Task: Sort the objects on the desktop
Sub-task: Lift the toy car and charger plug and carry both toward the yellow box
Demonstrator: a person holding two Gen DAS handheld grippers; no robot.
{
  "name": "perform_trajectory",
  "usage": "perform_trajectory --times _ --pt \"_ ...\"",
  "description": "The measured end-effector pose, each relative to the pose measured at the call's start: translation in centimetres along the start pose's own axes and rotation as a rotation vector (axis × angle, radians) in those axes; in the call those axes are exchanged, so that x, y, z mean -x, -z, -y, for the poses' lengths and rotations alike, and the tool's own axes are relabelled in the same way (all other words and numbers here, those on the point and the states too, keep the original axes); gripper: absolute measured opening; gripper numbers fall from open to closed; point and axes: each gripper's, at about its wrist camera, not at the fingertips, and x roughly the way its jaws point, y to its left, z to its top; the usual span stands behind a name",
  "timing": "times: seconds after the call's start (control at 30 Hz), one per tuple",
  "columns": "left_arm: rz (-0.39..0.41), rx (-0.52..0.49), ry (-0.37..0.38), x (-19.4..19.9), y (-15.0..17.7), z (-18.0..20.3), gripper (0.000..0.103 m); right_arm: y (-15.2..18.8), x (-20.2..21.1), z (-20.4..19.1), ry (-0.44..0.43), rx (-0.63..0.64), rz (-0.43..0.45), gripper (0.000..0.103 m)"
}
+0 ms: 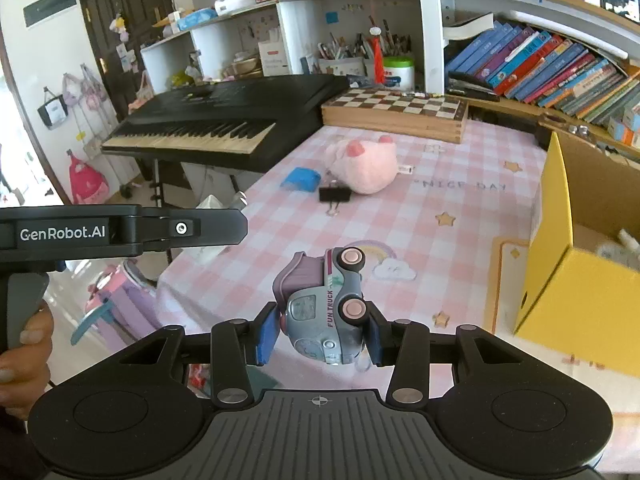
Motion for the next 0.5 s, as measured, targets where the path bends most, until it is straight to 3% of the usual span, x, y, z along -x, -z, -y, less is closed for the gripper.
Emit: perform_trajectory --times 0.5 --pt "-0.052 -0.058 0.058 4.3 3.7 0.7 0.034 4.9 4.1 -3.6 0.058 -0.077 0.028 0.043"
